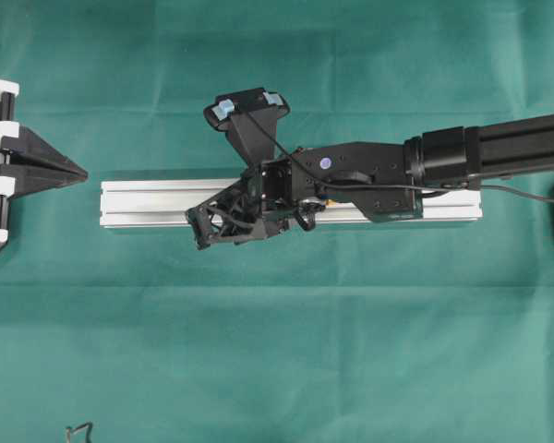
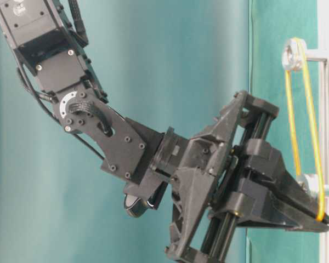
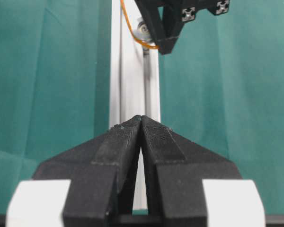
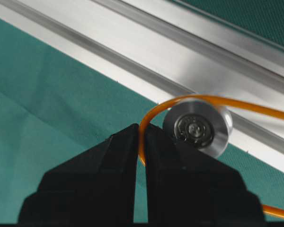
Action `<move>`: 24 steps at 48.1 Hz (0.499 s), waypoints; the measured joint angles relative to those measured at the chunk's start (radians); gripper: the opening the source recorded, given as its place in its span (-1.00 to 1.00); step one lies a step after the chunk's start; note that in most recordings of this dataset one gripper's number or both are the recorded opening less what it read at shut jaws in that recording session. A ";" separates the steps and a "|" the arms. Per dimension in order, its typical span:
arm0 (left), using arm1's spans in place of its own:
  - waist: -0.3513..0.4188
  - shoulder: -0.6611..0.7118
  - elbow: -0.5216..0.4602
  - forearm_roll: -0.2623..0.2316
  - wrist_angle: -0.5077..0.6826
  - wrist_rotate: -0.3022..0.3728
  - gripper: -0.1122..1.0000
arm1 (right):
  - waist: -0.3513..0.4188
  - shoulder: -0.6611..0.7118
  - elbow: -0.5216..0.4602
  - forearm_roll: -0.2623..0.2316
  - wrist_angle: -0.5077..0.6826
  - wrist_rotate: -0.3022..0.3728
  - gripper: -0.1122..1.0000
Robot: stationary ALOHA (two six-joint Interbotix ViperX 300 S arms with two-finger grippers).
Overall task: Hook the rubber onto the shaft.
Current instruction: 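Lower the band over the left peg with the right gripper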
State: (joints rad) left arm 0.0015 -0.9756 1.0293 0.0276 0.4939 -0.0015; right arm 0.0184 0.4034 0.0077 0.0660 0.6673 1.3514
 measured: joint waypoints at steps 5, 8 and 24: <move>0.000 -0.002 0.000 0.000 0.002 0.000 -0.80 | 0.008 -0.009 0.014 0.000 0.009 -0.002 -0.68; 0.000 0.000 0.000 0.000 0.002 0.000 -0.80 | 0.011 -0.018 0.025 -0.002 0.011 -0.002 -0.68; 0.000 0.000 0.000 0.000 0.002 -0.002 -0.80 | 0.014 -0.064 0.103 -0.008 0.015 0.002 -0.68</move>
State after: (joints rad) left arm 0.0015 -0.9756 1.0293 0.0276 0.4955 -0.0031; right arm 0.0322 0.3390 0.1104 0.0583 0.6826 1.3530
